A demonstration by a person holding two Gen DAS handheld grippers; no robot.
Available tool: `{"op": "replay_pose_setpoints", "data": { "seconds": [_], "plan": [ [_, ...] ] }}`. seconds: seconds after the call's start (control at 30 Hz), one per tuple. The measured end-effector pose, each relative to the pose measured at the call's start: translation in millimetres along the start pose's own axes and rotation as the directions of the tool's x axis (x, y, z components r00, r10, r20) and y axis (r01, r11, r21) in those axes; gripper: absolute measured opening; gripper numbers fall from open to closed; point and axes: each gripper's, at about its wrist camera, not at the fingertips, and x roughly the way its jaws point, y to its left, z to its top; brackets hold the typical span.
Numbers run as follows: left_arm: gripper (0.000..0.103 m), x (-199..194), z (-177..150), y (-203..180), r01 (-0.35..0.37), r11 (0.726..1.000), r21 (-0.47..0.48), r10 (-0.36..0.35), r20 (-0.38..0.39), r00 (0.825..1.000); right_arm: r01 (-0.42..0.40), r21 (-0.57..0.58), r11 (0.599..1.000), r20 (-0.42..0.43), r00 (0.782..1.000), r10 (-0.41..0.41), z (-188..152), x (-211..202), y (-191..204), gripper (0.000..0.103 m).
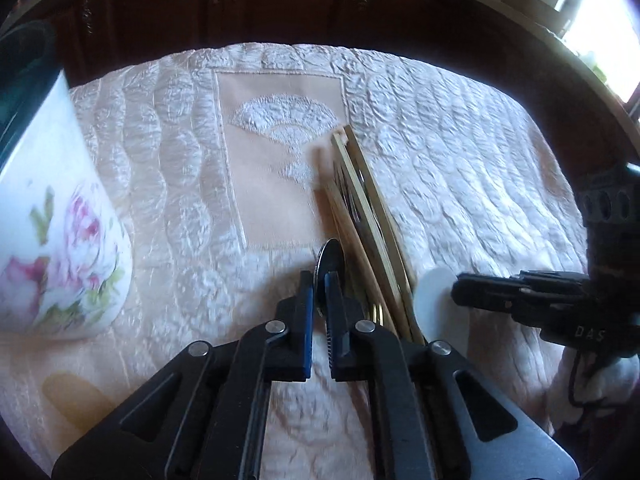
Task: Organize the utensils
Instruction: 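Grasp the metal spoon with the left tool while the right tool grasps the white ceramic spoon, then lift both spoons and carry them over the teal-rimmed utensil holder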
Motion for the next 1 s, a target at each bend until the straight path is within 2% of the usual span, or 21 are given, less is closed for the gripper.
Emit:
{"op": "replay_pose_setpoints", "data": {
  "seconds": [0.17,0.27,0.3,0.33,0.37,0.43,0.57,0.6,0.63,0.67,0.7,0.77,0.83,1.0],
  "plan": [
    [0.004,-10.1,-12.2,6.2,0.053,0.998,-0.029,-0.054,-0.037,0.998,-0.007,-0.017,1.000,-0.059,0.998,0.006,-19.7,-7.6,4.0,0.006],
    [0.005,-10.3,-14.0,11.4,0.048,0.998,-0.050,-0.051,-0.057,0.997,0.020,-0.036,0.999,-0.056,0.998,-0.022,-19.0,-7.1,4.2,0.012],
    [0.007,-12.2,-15.8,15.9,0.041,0.998,-0.050,-0.044,-0.058,0.997,0.000,-0.021,1.000,-0.054,0.999,-0.001,-17.7,-5.8,1.6,0.019],
    [0.013,-11.1,-15.0,17.1,0.029,0.998,-0.048,-0.031,-0.057,0.998,-0.027,-0.012,1.000,-0.051,0.998,0.026,-16.3,-5.0,-0.1,0.028],
    [0.020,-9.0,-14.6,17.3,0.024,0.999,-0.049,-0.027,-0.058,0.998,-0.040,-0.015,0.999,-0.047,0.998,0.039,-14.6,-4.6,-0.8,0.031],
    [0.027,-4.8,-11.1,16.5,0.031,0.998,-0.053,-0.033,-0.051,0.998,-0.040,-0.062,0.997,-0.051,0.998,0.037,-12.2,-2.1,2.4,0.033],
    [0.031,1.9,-4.3,10.8,0.016,0.999,-0.033,-0.017,-0.042,0.999,-0.072,-0.125,0.989,-0.075,0.995,0.063,-9.3,7.2,7.4,0.034],
    [0.031,3.2,-3.2,9.6,0.017,0.999,-0.027,-0.019,-0.042,0.999,-0.070,-0.141,0.988,-0.080,0.995,0.059,-9.4,7.8,9.3,0.033],
    [0.030,5.1,-2.6,8.2,0.020,1.000,-0.022,-0.021,-0.045,0.999,-0.067,-0.153,0.986,-0.082,0.995,0.055,-10.3,8.0,11.2,0.028],
    [0.018,6.0,-2.7,6.3,0.025,1.000,-0.011,-0.025,-0.046,0.999,-0.066,-0.159,0.985,-0.086,0.995,0.052,-10.7,11.2,14.9,0.021],
    [0.012,5.5,-3.6,5.1,0.029,1.000,0.007,-0.029,-0.048,0.998,-0.056,-0.166,0.985,-0.094,0.995,0.041,-12.9,12.8,16.9,0.014],
    [0.005,-0.9,-6.9,4.8,0.054,0.998,0.033,-0.053,-0.034,0.998,-0.023,-0.188,0.982,-0.068,0.998,0.011,-17.3,10.8,23.5,0.010],
    [0.003,-6.6,-8.9,3.6,0.072,0.997,0.040,-0.071,-0.019,0.997,0.014,-0.212,0.977,-0.035,0.999,-0.022,-22.2,2.0,30.2,0.005],
    [0.002,-31.7,-16.2,6.6,0.104,0.994,0.022,-0.104,0.006,0.995,0.069,-0.225,0.972,0.058,0.997,-0.057,-22.9,-26.8,45.1,0.003]
  ]
}}
